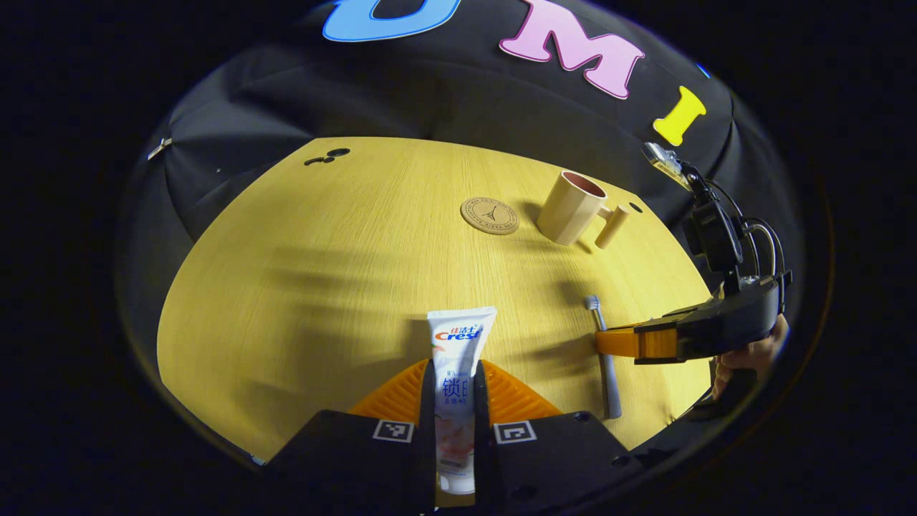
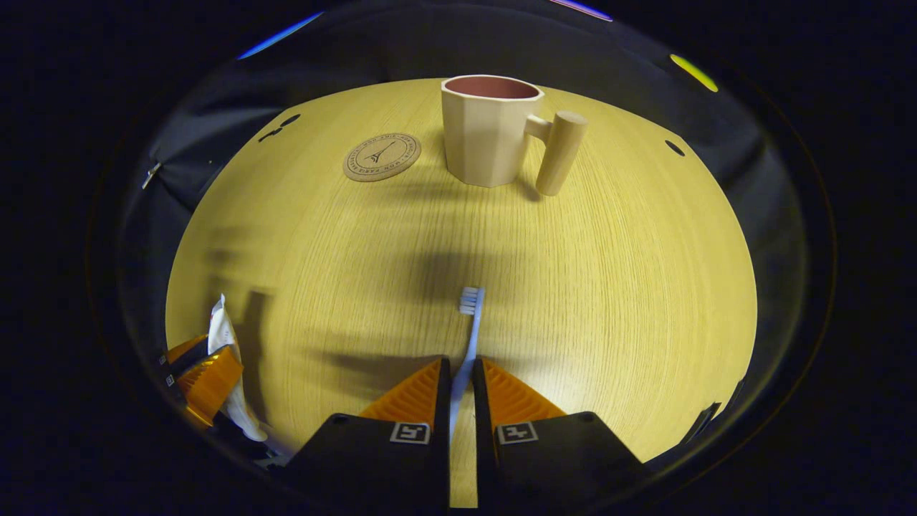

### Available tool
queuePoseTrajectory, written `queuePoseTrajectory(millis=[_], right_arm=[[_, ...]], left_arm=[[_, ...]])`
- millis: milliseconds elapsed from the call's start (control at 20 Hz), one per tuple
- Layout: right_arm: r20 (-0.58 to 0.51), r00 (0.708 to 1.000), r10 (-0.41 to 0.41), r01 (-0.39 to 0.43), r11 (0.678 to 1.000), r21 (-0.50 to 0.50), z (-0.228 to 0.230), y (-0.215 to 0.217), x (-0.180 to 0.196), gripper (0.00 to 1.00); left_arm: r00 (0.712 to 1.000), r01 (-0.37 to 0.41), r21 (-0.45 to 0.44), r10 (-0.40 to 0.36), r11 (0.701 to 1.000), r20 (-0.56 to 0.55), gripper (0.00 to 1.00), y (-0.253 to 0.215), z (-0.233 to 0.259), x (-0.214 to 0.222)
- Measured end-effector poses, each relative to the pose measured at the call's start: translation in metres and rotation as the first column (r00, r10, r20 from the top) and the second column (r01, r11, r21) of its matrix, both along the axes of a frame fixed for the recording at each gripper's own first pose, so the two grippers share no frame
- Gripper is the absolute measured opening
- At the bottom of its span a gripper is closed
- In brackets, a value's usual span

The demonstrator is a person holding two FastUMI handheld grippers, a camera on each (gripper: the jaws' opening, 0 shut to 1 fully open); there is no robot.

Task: Put the toothbrush and toothpaste on the desktop into the cup, then pick up the cup and place it on the coaster on the desktop.

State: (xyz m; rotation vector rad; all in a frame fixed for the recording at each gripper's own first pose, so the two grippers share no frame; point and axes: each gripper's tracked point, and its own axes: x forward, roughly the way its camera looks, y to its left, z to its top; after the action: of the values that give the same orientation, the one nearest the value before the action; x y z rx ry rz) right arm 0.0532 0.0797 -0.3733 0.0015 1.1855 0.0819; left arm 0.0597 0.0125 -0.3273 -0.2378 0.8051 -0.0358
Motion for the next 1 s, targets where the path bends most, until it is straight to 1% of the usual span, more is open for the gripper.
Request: queuePoseTrajectory(millis=[50,100,150,250,300,350,500,700,850,900,950,1000], right_arm=[[-0.008,1.000,0.004,-0.004,1.000,0.000,-0.001,0.000,-0.001,0.16],[-0.010,1.000,-0.001,0.001,1.000,0.001,0.001,0.000,-0.003,0.16],[-0.015,1.000,-0.006,0.006,1.000,0.000,-0.001,0.000,-0.003,0.12],[-0.009,1.000,0.001,-0.001,1.000,0.008,-0.001,0.002,-0.004,0.12],[-0.003,1.000,0.016,-0.016,1.000,0.009,0.002,0.002,-0.005,0.14],[0.001,0.999,0.032,-0.032,0.999,0.016,0.002,0.004,-0.007,0.09],[0.028,0.999,0.040,-0.041,0.998,0.053,0.004,0.007,-0.012,0.09],[0.125,0.992,0.028,-0.044,0.990,0.130,0.025,0.007,-0.013,0.09],[0.214,0.977,0.012,-0.056,0.978,0.200,0.049,0.007,-0.013,0.09],[0.242,0.970,0.003,-0.059,0.972,0.226,0.058,0.007,-0.013,0.09],[0.262,0.965,-0.005,-0.063,0.967,0.248,0.064,0.006,-0.014,0.09],[0.278,0.960,-0.013,-0.066,0.961,0.270,0.071,0.005,-0.016,0.09]], left_arm=[[1.000,-0.002,0.001,0.002,1.000,-0.001,0.26,0.000,0.000,-0.001],[1.000,-0.002,0.002,0.002,1.000,0.000,0.26,0.000,0.000,0.000],[1.000,-0.003,0.001,0.003,1.000,0.001,0.26,-0.001,0.000,0.000],[1.000,-0.010,-0.007,0.010,1.000,0.003,0.26,-0.002,0.001,0.001],[1.000,-0.014,-0.013,0.014,1.000,0.004,0.26,-0.002,0.002,0.002],[1.000,-0.022,-0.018,0.022,1.000,0.007,0.26,-0.003,0.002,0.001],[0.999,-0.036,-0.029,0.036,0.999,0.014,0.26,-0.005,0.005,0.001],[0.998,-0.041,-0.051,0.043,0.998,0.051,0.26,-0.011,0.015,0.002],[0.994,-0.061,-0.073,0.067,0.995,0.090,0.26,-0.017,0.024,0.007],[0.992,-0.061,-0.078,0.069,0.995,0.107,0.31,-0.020,0.030,0.009],[0.990,-0.057,-0.082,0.067,0.995,0.123,0.26,-0.024,0.035,0.011],[0.988,-0.051,-0.084,0.062,0.995,0.139,0.26,-0.027,0.040,0.014]])
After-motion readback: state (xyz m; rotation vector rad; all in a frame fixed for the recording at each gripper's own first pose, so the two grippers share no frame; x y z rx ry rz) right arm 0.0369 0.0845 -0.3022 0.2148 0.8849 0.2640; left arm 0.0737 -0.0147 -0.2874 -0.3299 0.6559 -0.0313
